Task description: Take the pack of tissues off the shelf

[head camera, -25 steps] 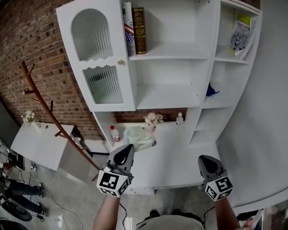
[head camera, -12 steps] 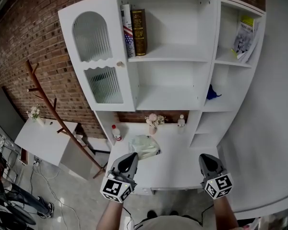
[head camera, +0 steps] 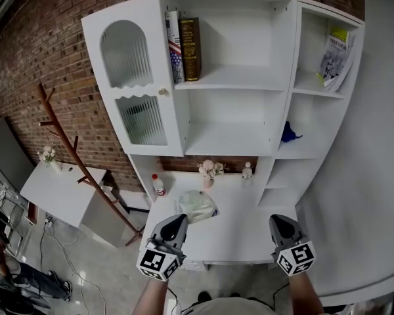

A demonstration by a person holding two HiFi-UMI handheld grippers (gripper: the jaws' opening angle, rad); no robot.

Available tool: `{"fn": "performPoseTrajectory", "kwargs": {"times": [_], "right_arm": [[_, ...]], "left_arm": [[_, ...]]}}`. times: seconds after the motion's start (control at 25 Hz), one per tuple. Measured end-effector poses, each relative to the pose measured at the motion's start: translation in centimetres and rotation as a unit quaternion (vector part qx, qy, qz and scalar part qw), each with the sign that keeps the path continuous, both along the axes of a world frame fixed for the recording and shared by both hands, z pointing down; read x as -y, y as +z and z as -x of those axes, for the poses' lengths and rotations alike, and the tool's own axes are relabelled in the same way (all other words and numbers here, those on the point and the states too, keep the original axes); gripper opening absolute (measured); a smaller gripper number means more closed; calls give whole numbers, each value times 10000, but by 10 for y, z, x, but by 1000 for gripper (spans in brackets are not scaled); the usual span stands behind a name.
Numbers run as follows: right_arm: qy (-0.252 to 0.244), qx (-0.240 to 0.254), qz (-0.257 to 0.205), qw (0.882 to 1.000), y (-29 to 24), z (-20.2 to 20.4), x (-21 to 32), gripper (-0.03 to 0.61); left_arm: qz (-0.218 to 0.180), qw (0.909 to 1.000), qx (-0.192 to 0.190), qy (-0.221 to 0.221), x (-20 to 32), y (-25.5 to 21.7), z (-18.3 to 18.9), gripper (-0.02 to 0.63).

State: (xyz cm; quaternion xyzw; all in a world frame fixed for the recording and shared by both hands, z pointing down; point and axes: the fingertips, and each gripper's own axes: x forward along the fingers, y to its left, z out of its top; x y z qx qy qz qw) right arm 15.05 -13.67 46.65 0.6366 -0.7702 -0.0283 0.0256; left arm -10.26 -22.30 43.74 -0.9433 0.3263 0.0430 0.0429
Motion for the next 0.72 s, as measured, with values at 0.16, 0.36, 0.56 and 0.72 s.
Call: {"fn": "performPoseTrajectory", "kwargs": {"times": [0.16,0.36,0.56,0.72], "right_arm": [[-20,-20,-14,10000,0,-2,1,31],[8,54,-28,10000,-1,-7,3,31],[12,59,-46,10000,-1,-11,5,31],[23,59,-55,10000,-3,-13,5,31]], "left_arm": [[-8,10000,7,-42,3,1,-1,23],[3,10000,29,-89,8,2,-3,23],[-38,10000,57,-68,12,-1,-8,23],[-36,10000,64,-40,15,-3,-11,23]]}}
